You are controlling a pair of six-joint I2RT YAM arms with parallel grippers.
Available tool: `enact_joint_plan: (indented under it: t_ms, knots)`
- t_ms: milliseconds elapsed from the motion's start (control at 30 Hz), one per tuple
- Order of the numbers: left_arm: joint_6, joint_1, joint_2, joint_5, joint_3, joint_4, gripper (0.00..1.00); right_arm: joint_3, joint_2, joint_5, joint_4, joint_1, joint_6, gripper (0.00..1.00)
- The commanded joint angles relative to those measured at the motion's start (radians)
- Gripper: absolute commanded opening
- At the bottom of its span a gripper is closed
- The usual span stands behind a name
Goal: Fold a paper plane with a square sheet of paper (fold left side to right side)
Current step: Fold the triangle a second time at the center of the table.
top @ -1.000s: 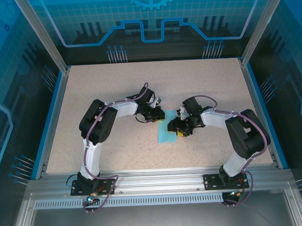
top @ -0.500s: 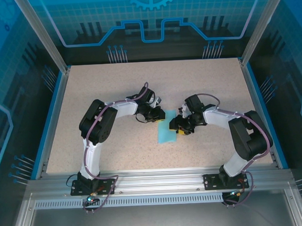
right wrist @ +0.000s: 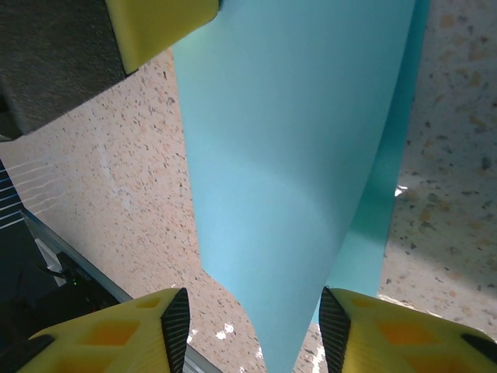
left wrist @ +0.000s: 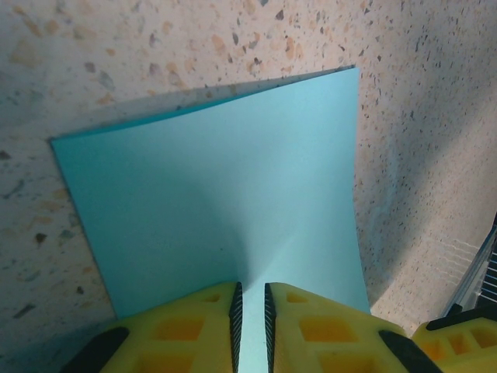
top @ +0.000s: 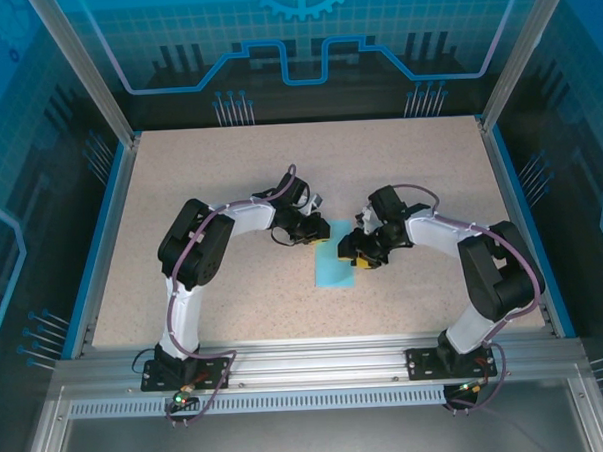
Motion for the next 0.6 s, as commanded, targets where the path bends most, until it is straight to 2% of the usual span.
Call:
enact_joint_plan:
  t_ms: [0,167,567]
  knots:
    - [0.001,-0.003,-0.011,0.001,-0.021,-0.044,0.21,0.005,0.001,-0.008,0.018,-0.010,0.016,0.51]
    - [-0.002,-0.002,-0.020,0.011,-0.017,-0.037,0.22,-0.002,0.035,-0.015,0.059,-0.012,0.071,0.51]
    - [-0.002,-0.004,-0.037,0.013,-0.011,-0.037,0.23,-0.063,0.055,0.005,0.054,-0.017,0.094,0.51]
